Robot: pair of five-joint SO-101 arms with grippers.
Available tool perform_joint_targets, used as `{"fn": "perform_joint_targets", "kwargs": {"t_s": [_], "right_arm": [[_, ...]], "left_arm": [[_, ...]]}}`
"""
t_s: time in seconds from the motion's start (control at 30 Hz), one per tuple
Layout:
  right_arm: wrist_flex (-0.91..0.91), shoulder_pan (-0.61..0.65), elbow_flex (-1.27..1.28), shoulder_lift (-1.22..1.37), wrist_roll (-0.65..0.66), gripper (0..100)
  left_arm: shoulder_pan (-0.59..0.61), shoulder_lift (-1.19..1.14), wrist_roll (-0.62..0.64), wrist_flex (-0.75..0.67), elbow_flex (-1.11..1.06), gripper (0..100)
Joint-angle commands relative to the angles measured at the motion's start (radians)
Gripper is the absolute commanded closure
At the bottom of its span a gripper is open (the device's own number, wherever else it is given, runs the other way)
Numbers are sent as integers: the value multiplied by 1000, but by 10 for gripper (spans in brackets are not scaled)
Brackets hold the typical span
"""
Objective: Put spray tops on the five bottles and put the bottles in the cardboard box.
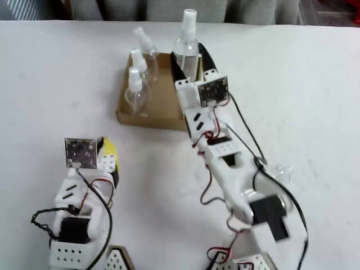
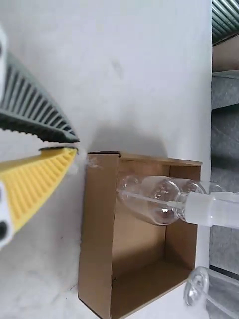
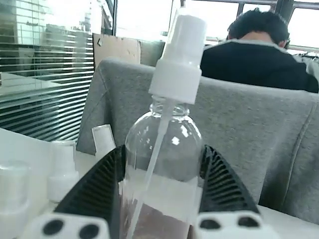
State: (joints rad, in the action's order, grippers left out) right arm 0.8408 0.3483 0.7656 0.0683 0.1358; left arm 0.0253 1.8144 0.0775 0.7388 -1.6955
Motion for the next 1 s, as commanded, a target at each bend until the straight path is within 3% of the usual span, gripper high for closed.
{"fn": "perform_joint_targets", "kwargs": {"t_s": [0.0, 0.57, 0.97], "right_arm": [[58, -12, -126, 105, 11, 982], [94, -64, -643, 634, 15, 982], [94, -59, -698, 730, 17, 982]], "left_arm": [[10, 13, -11, -26, 3, 977], [10, 13, -11, -29, 3, 977], [10, 13, -11, -31, 3, 977]]}}
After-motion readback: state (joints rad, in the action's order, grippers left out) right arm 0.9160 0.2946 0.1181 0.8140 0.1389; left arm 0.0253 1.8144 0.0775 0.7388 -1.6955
